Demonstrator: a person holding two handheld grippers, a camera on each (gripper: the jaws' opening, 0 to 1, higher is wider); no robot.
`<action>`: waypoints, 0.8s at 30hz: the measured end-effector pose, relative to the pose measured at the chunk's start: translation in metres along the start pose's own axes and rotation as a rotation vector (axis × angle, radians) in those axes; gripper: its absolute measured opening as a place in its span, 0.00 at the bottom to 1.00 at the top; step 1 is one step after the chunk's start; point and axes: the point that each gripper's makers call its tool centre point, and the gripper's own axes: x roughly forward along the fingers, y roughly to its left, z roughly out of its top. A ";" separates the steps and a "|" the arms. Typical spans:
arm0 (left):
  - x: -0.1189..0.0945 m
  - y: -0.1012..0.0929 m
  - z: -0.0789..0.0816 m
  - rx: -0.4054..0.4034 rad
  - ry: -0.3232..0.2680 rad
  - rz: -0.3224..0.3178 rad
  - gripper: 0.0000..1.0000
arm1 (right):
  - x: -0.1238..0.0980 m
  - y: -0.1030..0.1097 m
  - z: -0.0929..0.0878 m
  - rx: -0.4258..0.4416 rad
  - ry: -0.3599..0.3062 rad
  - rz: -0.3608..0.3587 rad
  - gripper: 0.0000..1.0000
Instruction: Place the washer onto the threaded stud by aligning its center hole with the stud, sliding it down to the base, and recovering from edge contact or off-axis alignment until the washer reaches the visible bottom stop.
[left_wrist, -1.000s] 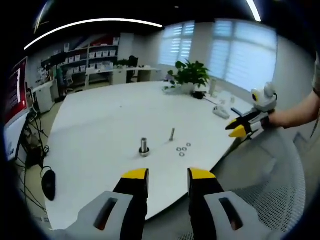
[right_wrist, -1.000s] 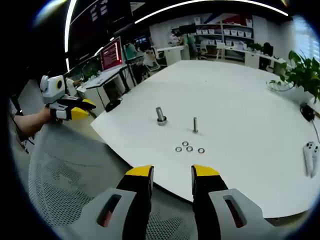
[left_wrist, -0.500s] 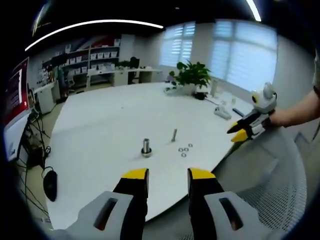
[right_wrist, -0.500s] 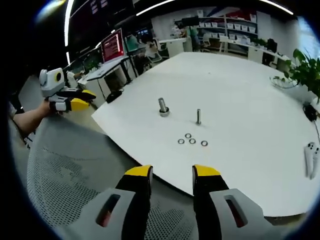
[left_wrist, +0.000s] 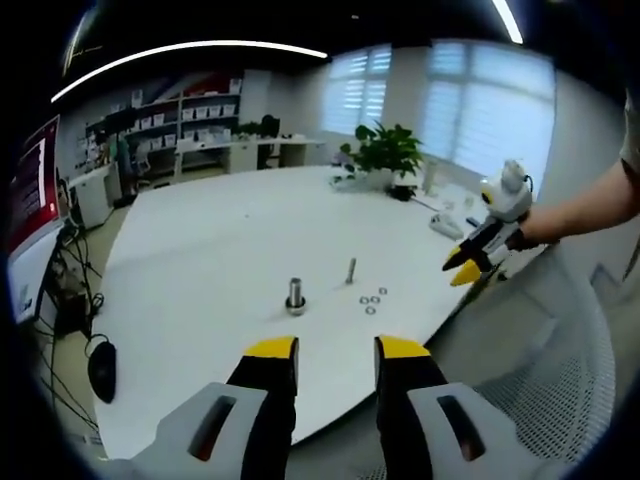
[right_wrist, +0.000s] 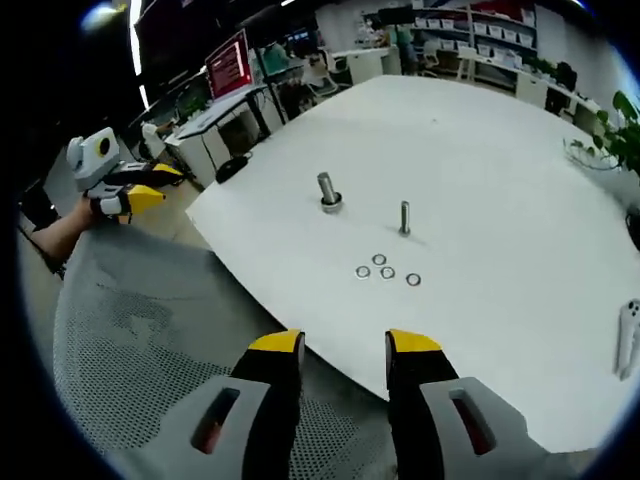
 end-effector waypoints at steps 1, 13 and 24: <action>0.000 -0.001 0.000 -0.003 0.000 -0.007 0.28 | 0.006 -0.005 0.003 0.003 0.006 -0.007 0.35; -0.001 0.000 0.000 -0.005 -0.001 -0.006 0.27 | 0.056 -0.041 -0.004 -0.068 0.137 -0.049 0.35; 0.000 0.000 -0.002 -0.005 0.010 -0.002 0.26 | 0.085 -0.059 0.005 -0.212 0.204 -0.091 0.31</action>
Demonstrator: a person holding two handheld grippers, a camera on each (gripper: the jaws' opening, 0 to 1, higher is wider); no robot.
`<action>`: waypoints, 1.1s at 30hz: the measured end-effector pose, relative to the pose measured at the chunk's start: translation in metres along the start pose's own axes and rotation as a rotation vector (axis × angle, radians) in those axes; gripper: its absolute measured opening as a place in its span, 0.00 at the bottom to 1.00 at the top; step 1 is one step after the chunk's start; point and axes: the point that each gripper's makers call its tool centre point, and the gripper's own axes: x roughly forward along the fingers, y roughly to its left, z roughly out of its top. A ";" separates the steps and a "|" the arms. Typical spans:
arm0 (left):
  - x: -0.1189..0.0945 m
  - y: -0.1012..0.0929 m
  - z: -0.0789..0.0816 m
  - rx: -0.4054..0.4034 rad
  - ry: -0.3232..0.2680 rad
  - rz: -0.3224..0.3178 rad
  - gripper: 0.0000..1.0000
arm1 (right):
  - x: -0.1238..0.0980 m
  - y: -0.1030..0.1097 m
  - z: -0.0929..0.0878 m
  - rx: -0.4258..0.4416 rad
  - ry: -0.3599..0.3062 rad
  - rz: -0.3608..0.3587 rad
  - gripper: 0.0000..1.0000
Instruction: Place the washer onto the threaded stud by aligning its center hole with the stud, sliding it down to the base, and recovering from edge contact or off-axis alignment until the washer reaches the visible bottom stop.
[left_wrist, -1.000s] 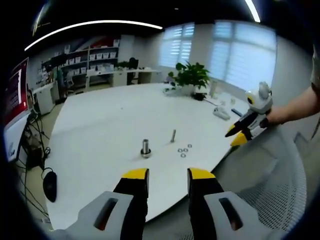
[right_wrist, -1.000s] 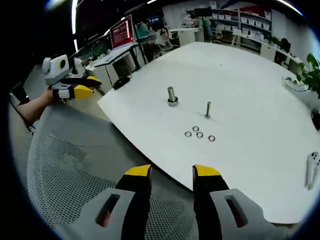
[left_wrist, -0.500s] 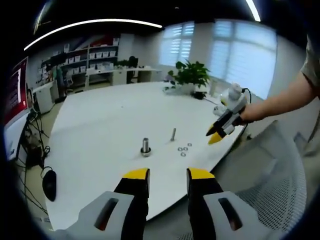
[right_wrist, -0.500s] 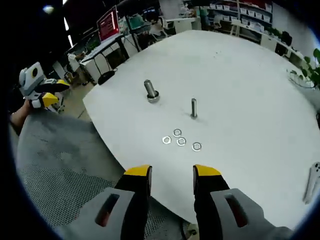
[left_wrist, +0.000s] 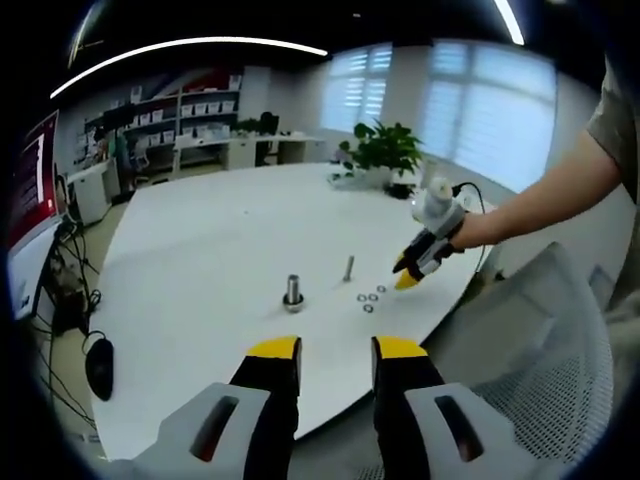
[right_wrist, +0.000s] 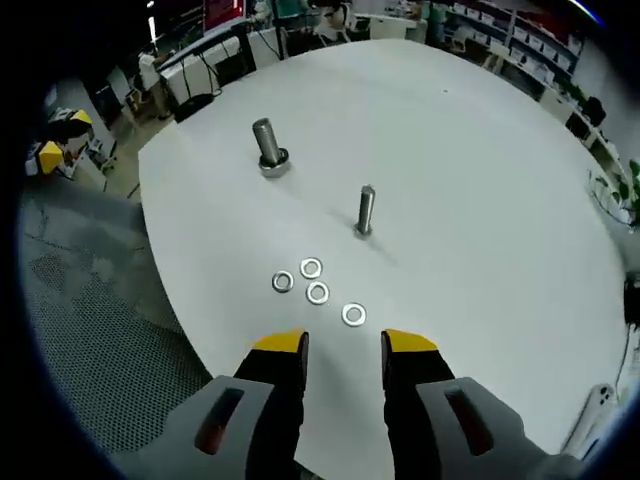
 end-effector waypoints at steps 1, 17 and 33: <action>0.000 0.000 -0.001 -0.001 0.003 0.001 0.25 | 0.002 0.000 0.000 0.002 0.007 0.006 0.31; 0.001 0.001 -0.004 0.007 0.021 0.007 0.25 | 0.022 -0.004 -0.004 -0.134 0.102 0.022 0.29; 0.001 0.001 -0.005 0.008 0.027 0.009 0.24 | 0.030 -0.002 -0.008 -0.234 0.173 0.067 0.26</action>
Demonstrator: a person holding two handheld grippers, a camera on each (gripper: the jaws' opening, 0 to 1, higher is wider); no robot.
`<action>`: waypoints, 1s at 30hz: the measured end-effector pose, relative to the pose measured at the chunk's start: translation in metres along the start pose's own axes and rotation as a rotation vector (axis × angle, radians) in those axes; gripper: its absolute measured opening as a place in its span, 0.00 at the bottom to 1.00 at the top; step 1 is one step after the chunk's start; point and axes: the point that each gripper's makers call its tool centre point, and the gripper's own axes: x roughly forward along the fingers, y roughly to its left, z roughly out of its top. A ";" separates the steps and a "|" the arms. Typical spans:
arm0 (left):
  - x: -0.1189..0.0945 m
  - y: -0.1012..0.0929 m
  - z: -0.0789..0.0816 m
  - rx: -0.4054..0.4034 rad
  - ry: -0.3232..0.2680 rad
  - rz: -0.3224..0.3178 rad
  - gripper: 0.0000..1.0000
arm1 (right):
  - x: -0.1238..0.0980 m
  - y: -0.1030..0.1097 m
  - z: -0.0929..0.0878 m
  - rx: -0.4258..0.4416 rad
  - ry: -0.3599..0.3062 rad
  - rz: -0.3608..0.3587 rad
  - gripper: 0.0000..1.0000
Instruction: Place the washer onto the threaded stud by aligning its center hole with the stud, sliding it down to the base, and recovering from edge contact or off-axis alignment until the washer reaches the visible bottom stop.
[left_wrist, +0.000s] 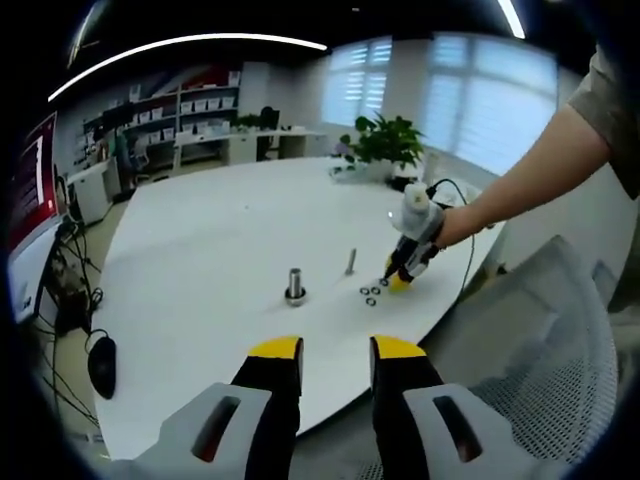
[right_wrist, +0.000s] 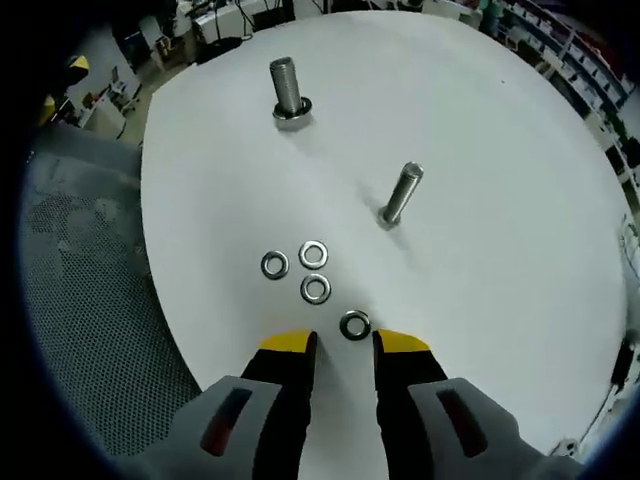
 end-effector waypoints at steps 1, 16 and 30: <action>0.000 0.000 0.000 0.001 0.001 0.001 0.24 | 0.000 0.000 0.000 0.000 0.003 0.000 0.26; 0.001 0.001 0.000 0.000 0.002 0.010 0.24 | 0.002 -0.005 0.003 -0.063 0.085 0.012 0.22; 0.001 0.001 0.000 0.002 0.001 0.010 0.24 | 0.004 -0.007 0.006 -0.064 0.136 -0.014 0.16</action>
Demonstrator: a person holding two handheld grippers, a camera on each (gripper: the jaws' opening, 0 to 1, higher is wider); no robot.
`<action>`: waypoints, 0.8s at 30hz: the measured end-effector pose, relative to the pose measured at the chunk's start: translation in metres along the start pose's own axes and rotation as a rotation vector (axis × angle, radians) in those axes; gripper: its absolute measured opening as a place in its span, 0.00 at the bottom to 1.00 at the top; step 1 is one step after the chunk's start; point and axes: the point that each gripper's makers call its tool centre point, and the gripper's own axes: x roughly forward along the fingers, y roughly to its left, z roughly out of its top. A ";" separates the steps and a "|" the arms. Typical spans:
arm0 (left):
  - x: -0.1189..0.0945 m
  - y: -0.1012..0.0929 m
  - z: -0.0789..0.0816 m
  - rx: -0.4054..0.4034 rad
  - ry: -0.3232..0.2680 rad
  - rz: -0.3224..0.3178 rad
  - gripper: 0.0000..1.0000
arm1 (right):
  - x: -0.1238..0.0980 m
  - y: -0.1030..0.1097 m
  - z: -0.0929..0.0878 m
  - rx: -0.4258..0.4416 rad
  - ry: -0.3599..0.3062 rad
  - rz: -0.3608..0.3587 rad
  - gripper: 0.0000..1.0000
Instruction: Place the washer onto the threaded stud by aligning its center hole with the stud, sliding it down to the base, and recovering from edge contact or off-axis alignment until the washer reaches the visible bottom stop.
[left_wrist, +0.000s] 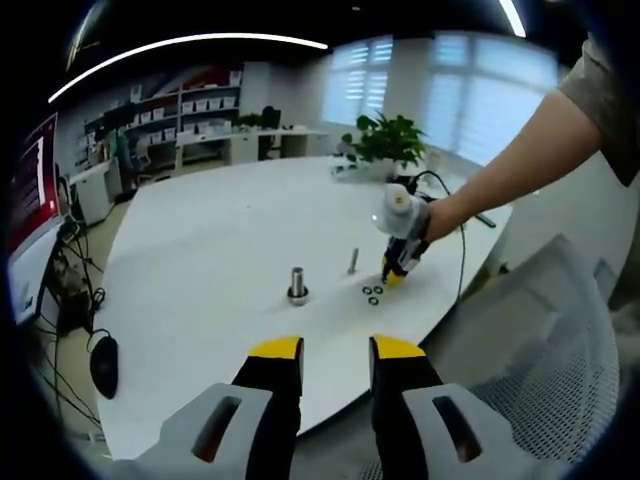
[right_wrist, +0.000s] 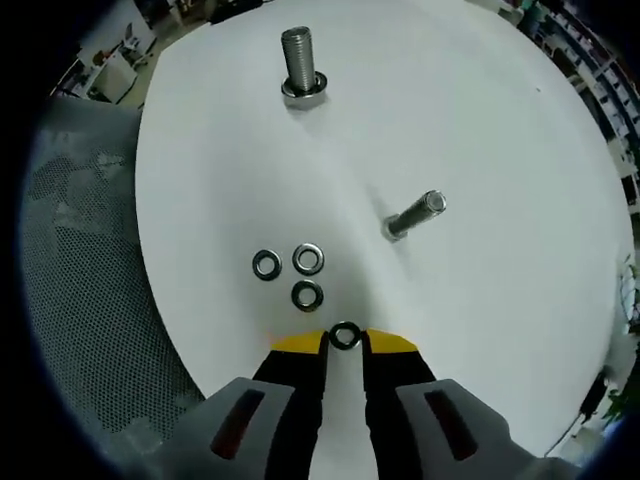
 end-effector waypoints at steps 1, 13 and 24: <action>0.000 0.000 0.000 -0.001 -0.001 0.002 0.24 | 0.000 0.000 0.000 0.003 0.007 -0.002 0.16; -0.001 0.002 0.000 -0.007 -0.004 0.006 0.24 | 0.001 -0.002 0.000 0.066 0.074 -0.006 0.16; -0.001 0.002 0.003 -0.011 -0.017 0.003 0.23 | 0.001 0.005 0.000 0.084 0.111 -0.088 0.15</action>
